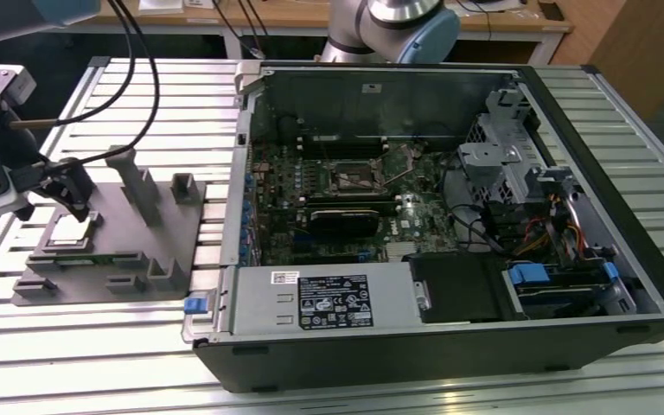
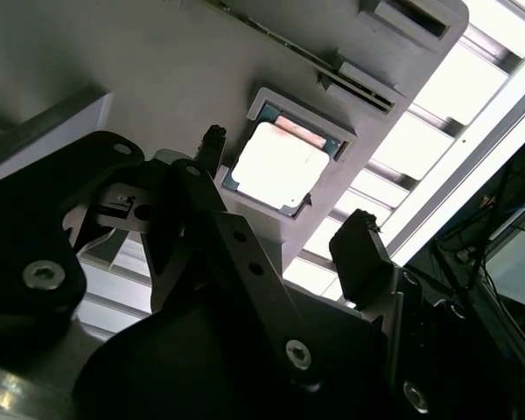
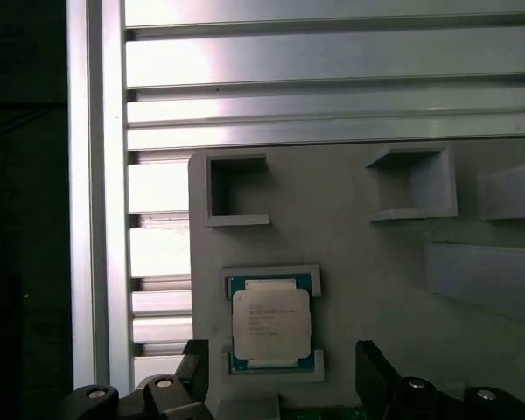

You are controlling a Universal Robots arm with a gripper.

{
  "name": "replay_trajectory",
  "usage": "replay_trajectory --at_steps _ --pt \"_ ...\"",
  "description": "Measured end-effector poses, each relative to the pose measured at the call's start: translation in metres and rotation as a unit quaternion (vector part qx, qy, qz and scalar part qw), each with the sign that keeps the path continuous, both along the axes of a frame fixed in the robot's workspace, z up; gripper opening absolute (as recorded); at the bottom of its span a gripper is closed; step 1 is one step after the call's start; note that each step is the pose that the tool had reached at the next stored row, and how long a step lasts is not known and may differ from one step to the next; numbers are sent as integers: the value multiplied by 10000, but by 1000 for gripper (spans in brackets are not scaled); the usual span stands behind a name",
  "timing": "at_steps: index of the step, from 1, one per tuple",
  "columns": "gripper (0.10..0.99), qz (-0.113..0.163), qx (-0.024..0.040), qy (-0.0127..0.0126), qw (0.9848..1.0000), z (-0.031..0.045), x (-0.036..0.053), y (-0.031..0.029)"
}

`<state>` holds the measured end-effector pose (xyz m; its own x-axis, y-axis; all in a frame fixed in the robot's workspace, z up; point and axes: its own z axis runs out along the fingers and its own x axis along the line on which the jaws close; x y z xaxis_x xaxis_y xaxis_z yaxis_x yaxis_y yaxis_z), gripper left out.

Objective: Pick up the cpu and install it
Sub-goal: 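Pick up the cpu and move it towards the insertion slot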

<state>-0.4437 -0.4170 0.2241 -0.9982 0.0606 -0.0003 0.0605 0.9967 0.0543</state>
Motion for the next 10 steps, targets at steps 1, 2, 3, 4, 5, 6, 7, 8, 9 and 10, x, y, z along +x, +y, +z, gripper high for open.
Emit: replay_trajectory --at_steps 1,2,3,4,5,6,7,8,9,10 --pt "761 0 0 0 10000 -7 2 0" --pt "761 0 0 0 10000 -13 2 0" --pt "761 0 -1 -1 10000 -20 2 0" --pt "761 0 -1 -3 10000 -27 2 0" --pt "761 0 0 -5 10000 -33 2 0" --pt "761 0 0 -6 10000 -39 2 0" --pt "761 0 -1 -6 10000 -43 2 0" --pt "761 0 -1 -6 10000 -48 2 0" --pt "761 0 -1 -6 10000 -53 2 0" --pt "761 0 -1 -6 10000 -58 2 0"
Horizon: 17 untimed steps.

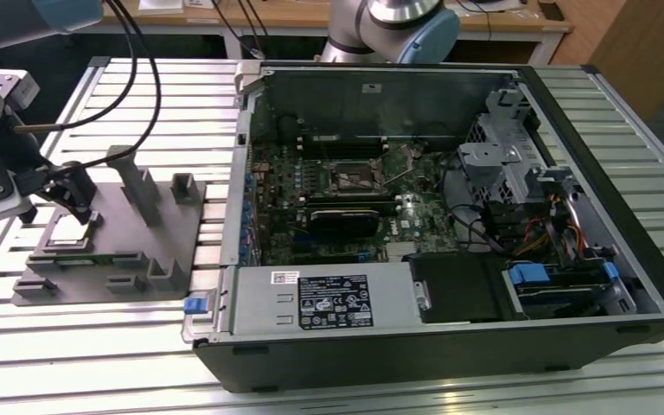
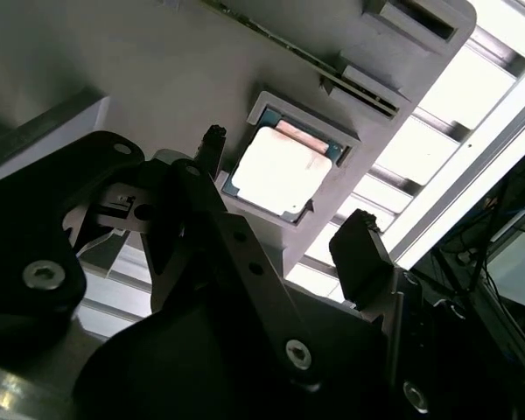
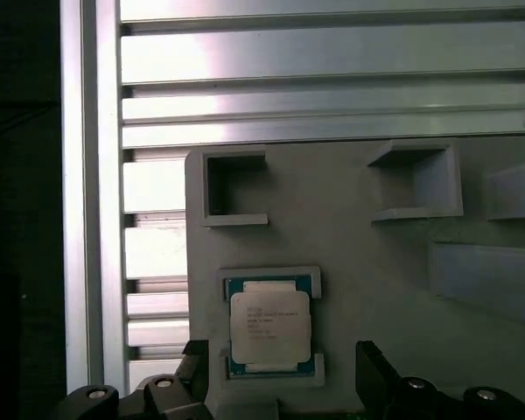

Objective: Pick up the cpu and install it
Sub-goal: 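Pick up the cpu and move it towards the insertion slot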

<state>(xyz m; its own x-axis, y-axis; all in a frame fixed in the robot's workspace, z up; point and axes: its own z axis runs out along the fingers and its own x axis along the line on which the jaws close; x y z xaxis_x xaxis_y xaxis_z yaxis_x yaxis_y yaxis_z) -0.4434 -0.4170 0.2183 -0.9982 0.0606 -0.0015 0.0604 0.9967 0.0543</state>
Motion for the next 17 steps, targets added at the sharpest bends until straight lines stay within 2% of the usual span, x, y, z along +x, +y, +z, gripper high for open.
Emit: replay_trajectory --at_steps 17 --pt "761 0 0 0 10000 -117 0 0"
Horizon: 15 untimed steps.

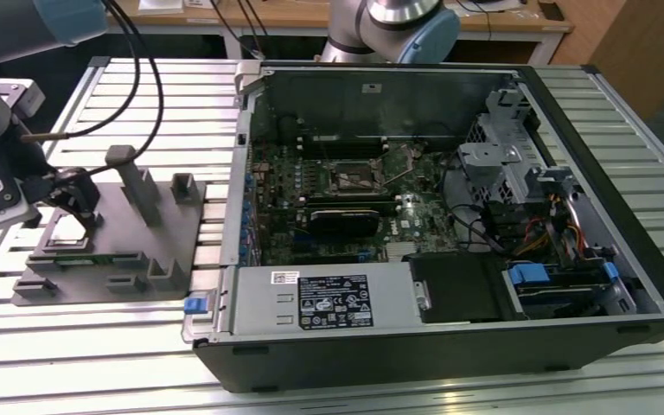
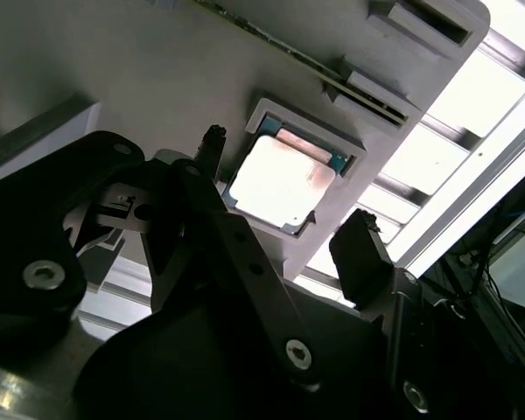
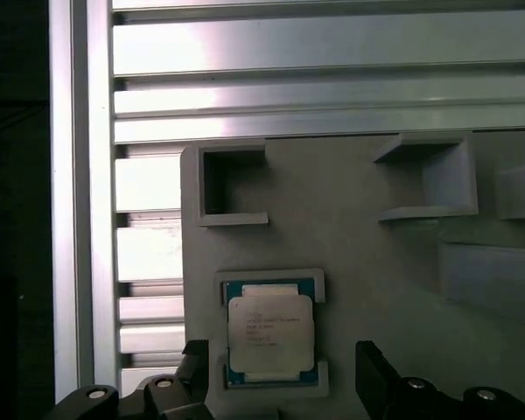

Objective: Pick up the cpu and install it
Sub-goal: 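Pick up the cpu and move it towards the insertion slot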

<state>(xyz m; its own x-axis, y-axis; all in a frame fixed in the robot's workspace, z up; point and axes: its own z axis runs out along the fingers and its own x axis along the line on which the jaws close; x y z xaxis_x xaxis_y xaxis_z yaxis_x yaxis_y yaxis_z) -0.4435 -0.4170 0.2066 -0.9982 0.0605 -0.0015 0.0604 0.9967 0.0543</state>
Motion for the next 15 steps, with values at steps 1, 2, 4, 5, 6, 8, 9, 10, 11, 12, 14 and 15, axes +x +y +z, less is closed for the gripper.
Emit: replay_trajectory --at_steps 1,2,4,5,6,8,9,10,11,12,14,15 --pt "761 0 0 0 10000 -6 0 0" --pt "761 0 0 0 10000 -13 0 0" --pt "761 0 1 -1 10000 -27 0 0" --pt "761 0 1 -1 10000 -34 0 0" --pt "761 0 0 -1 10000 -41 0 0" --pt "761 0 0 -1 10000 -56 0 0" --pt "761 0 0 -1 10000 -63 0 0" --pt "761 0 0 -1 10000 -69 0 0" --pt "761 0 0 -1 10000 -75 0 0" --pt "761 -1 0 -1 10000 -95 1 1" --pt "761 0 0 -1 10000 -111 1 14" --pt "761 0 0 -1 10000 -116 1 20"
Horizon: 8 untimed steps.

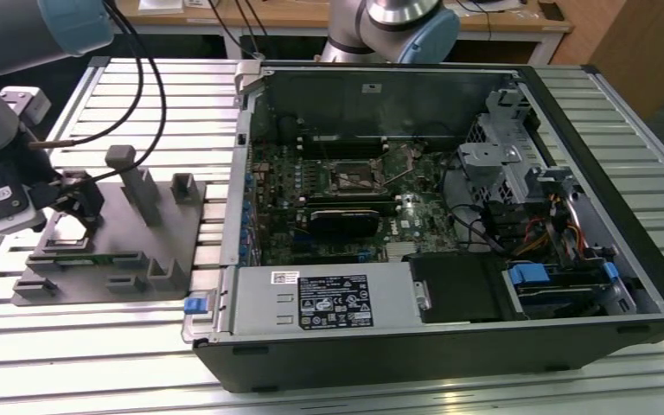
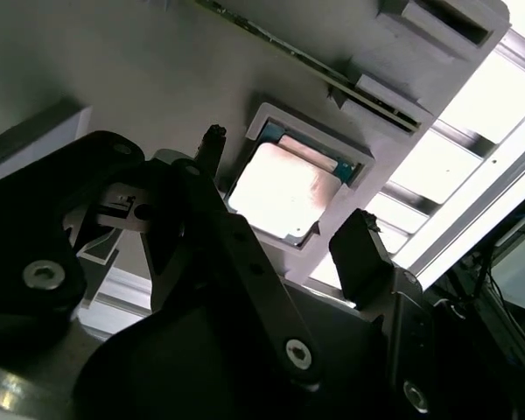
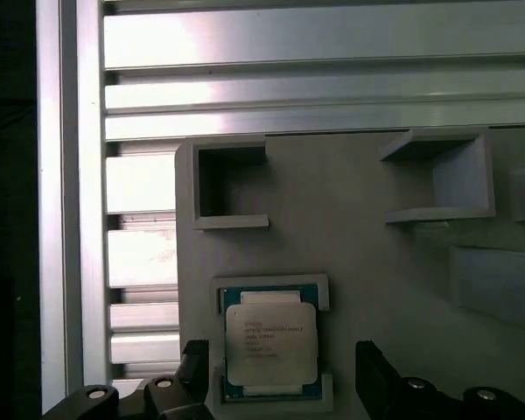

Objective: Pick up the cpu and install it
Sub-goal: 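Pick up the cpu and move it towards the insertion slot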

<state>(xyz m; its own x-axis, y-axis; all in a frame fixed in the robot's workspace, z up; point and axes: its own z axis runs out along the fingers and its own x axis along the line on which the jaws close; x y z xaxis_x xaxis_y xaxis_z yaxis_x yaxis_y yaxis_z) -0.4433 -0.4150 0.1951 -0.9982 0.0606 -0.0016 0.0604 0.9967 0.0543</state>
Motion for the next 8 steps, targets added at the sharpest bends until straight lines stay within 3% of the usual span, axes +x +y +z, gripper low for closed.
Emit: replay_trajectory --at_steps 8 --pt "761 14 22 0 10000 -52 0 6"
